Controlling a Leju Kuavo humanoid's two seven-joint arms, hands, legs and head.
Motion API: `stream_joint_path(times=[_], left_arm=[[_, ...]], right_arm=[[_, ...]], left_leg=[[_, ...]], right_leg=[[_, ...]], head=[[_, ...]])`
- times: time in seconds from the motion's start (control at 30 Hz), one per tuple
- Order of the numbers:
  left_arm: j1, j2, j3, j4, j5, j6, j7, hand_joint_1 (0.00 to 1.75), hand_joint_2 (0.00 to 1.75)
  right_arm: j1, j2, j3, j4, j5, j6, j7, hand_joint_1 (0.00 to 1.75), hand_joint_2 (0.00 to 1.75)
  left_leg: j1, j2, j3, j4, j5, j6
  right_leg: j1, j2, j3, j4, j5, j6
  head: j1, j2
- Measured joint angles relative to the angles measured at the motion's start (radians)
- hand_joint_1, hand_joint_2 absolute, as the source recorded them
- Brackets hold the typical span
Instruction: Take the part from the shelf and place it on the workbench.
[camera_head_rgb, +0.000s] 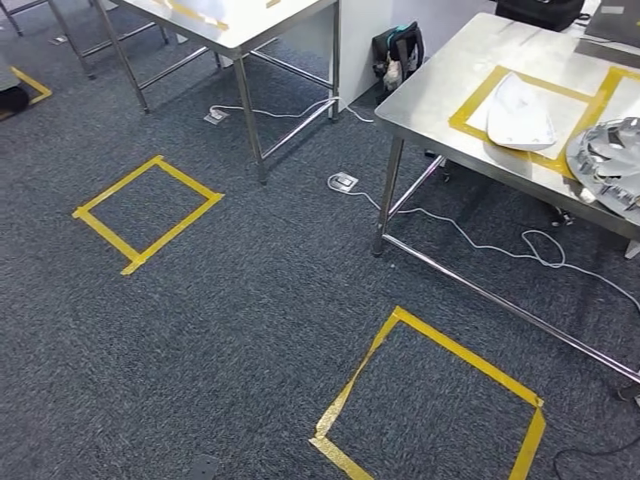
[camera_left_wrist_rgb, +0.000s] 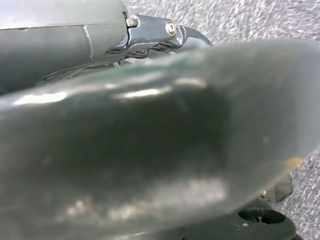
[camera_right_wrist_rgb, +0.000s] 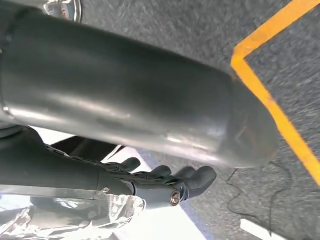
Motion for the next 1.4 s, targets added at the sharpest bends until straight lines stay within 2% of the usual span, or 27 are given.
stream_joint_path(times=[0.07,0.1,0.17,0.2,0.23,0.27,0.33,0.37,0.43,0.47,0.53,0.6,0.67,0.73,0.77,0.8,0.83,0.93,1.0,1.07,1.13,1.2,1.27,1.3,1.33,1.37,1.4], left_arm=[[0.004,0.000,0.001,0.000,0.000,0.000,0.000,0.00,0.00],[0.004,0.000,0.001,0.000,0.000,0.000,0.000,0.00,0.00],[0.001,0.000,0.001,0.000,0.001,-0.002,0.000,0.00,0.00],[0.000,0.000,0.001,0.000,0.001,-0.002,0.000,0.00,0.00],[0.000,0.001,0.001,0.000,0.001,-0.003,0.000,0.00,0.00],[0.001,0.001,0.001,0.000,0.002,-0.003,0.000,0.00,0.00],[0.002,0.002,0.002,0.000,0.003,-0.004,0.000,0.00,0.00],[0.001,0.002,0.002,0.000,0.003,-0.005,0.000,0.00,0.00],[-0.004,0.002,0.002,0.000,0.003,-0.007,0.001,0.00,0.00],[-0.006,0.002,0.002,0.000,0.003,-0.009,0.002,0.00,0.00],[-0.004,0.002,0.002,0.000,0.004,-0.012,0.005,0.00,0.00],[0.000,0.003,0.003,0.000,0.004,-0.013,0.008,0.00,0.00],[0.000,0.003,0.003,0.000,0.005,-0.014,0.009,0.00,0.00],[-0.001,0.003,0.003,0.000,0.005,-0.014,0.009,0.00,0.00],[0.000,0.003,0.003,0.000,0.005,-0.014,0.009,0.00,0.00],[0.001,0.004,0.003,0.000,0.005,-0.014,0.009,0.00,0.00],[0.001,0.004,0.003,0.000,0.005,-0.014,0.009,0.00,0.00],[0.001,0.003,0.003,0.000,0.005,-0.014,0.009,0.00,0.00],[0.001,0.002,0.003,0.000,0.005,-0.016,0.009,0.00,0.00],[0.005,0.003,0.003,0.000,0.004,-0.020,0.009,0.00,0.00],[0.008,0.004,0.003,0.000,0.004,-0.022,0.008,0.00,0.00],[0.006,0.005,0.003,0.000,0.003,-0.024,0.004,0.00,0.00],[0.004,0.006,0.003,0.000,0.001,-0.026,0.000,0.00,0.00],[0.005,0.007,0.003,0.000,0.001,-0.027,-0.001,0.00,0.00],[0.006,0.008,0.003,0.000,0.001,-0.027,-0.002,0.00,0.00],[0.007,0.009,0.003,0.000,0.000,-0.028,-0.002,0.00,0.00],[0.006,0.009,0.003,0.000,0.000,-0.029,-0.002,0.00,0.00]], right_arm=[[0.001,0.001,0.000,-0.006,0.002,0.000,0.000,0.00,0.00],[0.002,0.002,-0.001,-0.008,0.005,0.000,0.001,0.00,0.00],[0.006,0.004,-0.001,-0.013,0.012,0.000,0.001,0.00,0.00],[0.009,0.004,-0.001,-0.016,0.016,0.000,0.001,0.00,0.00],[0.012,0.004,-0.001,-0.018,0.019,0.000,0.002,0.00,0.00],[0.013,0.004,-0.001,-0.021,0.022,0.000,0.003,0.00,0.00],[0.013,0.006,-0.001,-0.026,0.028,0.000,0.003,0.00,0.00],[0.014,0.006,-0.001,-0.029,0.031,0.000,0.003,0.00,0.00],[0.016,0.008,-0.001,-0.034,0.035,0.000,0.003,0.00,0.00],[0.017,0.008,-0.001,-0.036,0.036,0.000,0.003,0.00,0.00],[0.016,0.009,-0.002,-0.040,0.037,0.000,0.003,0.00,0.00],[0.015,0.010,-0.002,-0.043,0.037,-0.001,0.003,0.00,0.00],[0.018,0.010,-0.003,-0.044,0.037,-0.001,0.003,0.00,0.00],[0.021,0.011,-0.003,-0.044,0.037,-0.001,0.003,0.00,0.00],[0.022,0.011,-0.004,-0.044,0.037,-0.001,0.003,0.00,0.00],[0.022,0.011,-0.004,-0.044,0.037,-0.001,0.003,0.00,0.00],[0.022,0.011,-0.004,-0.045,0.037,-0.001,0.003,0.00,0.00],[0.020,0.011,-0.004,-0.045,0.037,-0.001,0.003,0.00,0.00],[0.018,0.011,-0.004,-0.046,0.037,-0.001,0.004,0.00,0.00],[0.016,0.012,-0.005,-0.047,0.038,-0.001,0.007,0.00,0.00],[0.015,0.012,-0.005,-0.047,0.039,-0.002,0.008,0.00,0.00],[0.018,0.013,-0.005,-0.048,0.041,-0.002,0.007,0.00,0.00],[0.022,0.013,-0.006,-0.048,0.043,-0.002,0.006,0.00,0.00],[0.022,0.013,-0.007,-0.048,0.044,-0.002,0.006,0.00,0.00],[0.022,0.014,-0.008,-0.048,0.045,-0.002,0.006,0.00,0.00],[0.021,0.015,-0.009,-0.049,0.046,-0.002,0.005,0.00,0.00],[0.020,0.015,-0.011,-0.049,0.047,-0.002,0.005,0.00,0.00]], left_leg=[[0.000,0.022,-0.013,0.015,-0.010,-0.011],[-0.001,0.048,-0.029,0.048,-0.032,-0.016],[-0.001,0.100,-0.081,0.164,-0.097,-0.025],[0.001,0.108,-0.109,0.224,-0.123,-0.028],[0.002,0.112,-0.124,0.260,-0.132,-0.030],[0.004,0.114,-0.124,0.265,-0.123,-0.031],[0.004,0.134,-0.072,0.178,-0.069,-0.029],[0.003,0.162,-0.036,0.115,-0.046,-0.029],[-0.001,0.203,0.014,0.027,-0.028,-0.019],[-0.004,0.207,0.020,0.011,-0.032,-0.013],[-0.004,0.181,0.019,0.006,-0.032,0.001],[-0.002,0.158,0.018,0.002,-0.027,0.015],[0.000,0.133,0.015,0.001,-0.022,0.025],[-0.001,0.110,0.013,0.002,-0.020,0.029],[-0.002,0.099,0.013,0.002,-0.020,0.029],[-0.002,0.087,0.014,0.002,-0.019,0.029],[-0.003,0.075,0.014,0.002,-0.018,0.029],[-0.004,0.034,0.012,0.003,-0.012,0.021],[-0.004,0.015,0.008,0.004,-0.007,0.011],[-0.002,0.003,0.003,0.002,-0.003,0.000],[-0.002,0.035,-0.011,0.030,-0.026,-0.009],[-0.001,0.088,-0.058,0.134,-0.092,-0.018],[0.005,0.108,-0.112,0.251,-0.146,-0.030],[0.008,0.112,-0.121,0.275,-0.148,-0.035],[0.013,0.116,-0.110,0.258,-0.130,-0.039],[0.016,0.127,-0.082,0.209,-0.100,-0.044],[0.020,0.152,-0.044,0.144,-0.069,-0.049]], right_leg=[[0.000,-0.022,0.004,-0.003,0.007,-0.011],[-0.002,-0.035,0.004,-0.006,0.010,-0.016],[0.000,-0.064,0.004,-0.007,0.011,-0.022],[0.001,-0.080,0.003,-0.007,0.010,-0.023],[0.001,-0.096,0.003,-0.007,0.010,-0.024],[0.001,-0.110,0.004,-0.007,0.009,-0.024],[0.001,-0.133,0.007,-0.007,0.007,-0.021],[0.004,-0.144,0.008,-0.007,0.004,-0.017],[0.011,-0.164,0.009,-0.005,-0.005,-0.006],[0.014,-0.175,0.010,-0.005,-0.008,-0.001],[0.013,-0.193,0.021,-0.007,-0.014,0.009],[0.009,-0.156,0.011,0.031,-0.046,0.018],[0.007,-0.095,-0.044,0.151,-0.114,0.022],[0.008,-0.073,-0.105,0.275,-0.165,0.022],[0.008,-0.070,-0.123,0.305,-0.168,0.020],[0.008,-0.069,-0.123,0.299,-0.154,0.018],[0.009,-0.065,-0.109,0.260,-0.125,0.015],[0.010,-0.018,-0.020,0.058,-0.026,0.000],[0.013,0.001,0.004,-0.001,-0.007,-0.008],[0.015,-0.016,0.007,-0.009,0.001,-0.016],[0.012,-0.036,0.015,-0.019,0.012,-0.026],[0.011,-0.062,0.017,-0.024,0.018,-0.032],[0.010,-0.091,0.013,-0.023,0.019,-0.033],[0.009,-0.106,0.012,-0.023,0.018,-0.032],[0.007,-0.119,0.012,-0.023,0.017,-0.030],[0.005,-0.132,0.013,-0.022,0.015,-0.026],[0.004,-0.143,0.015,-0.020,0.012,-0.020]], head=[[-0.003,0.000],[-0.007,0.000],[-0.014,0.000],[-0.014,0.000],[-0.014,0.000],[-0.014,0.000],[-0.015,0.000],[-0.015,0.000],[-0.013,0.000],[-0.012,0.000],[-0.009,0.000],[-0.005,0.000],[0.001,0.000],[0.002,0.000],[0.002,0.000],[0.002,0.000],[0.002,0.000],[0.002,0.000],[0.001,0.000],[0.001,0.000],[-0.001,0.000],[-0.005,0.000],[-0.006,0.000],[-0.006,0.000],[-0.006,0.000],[-0.006,0.000],[-0.006,0.000]])
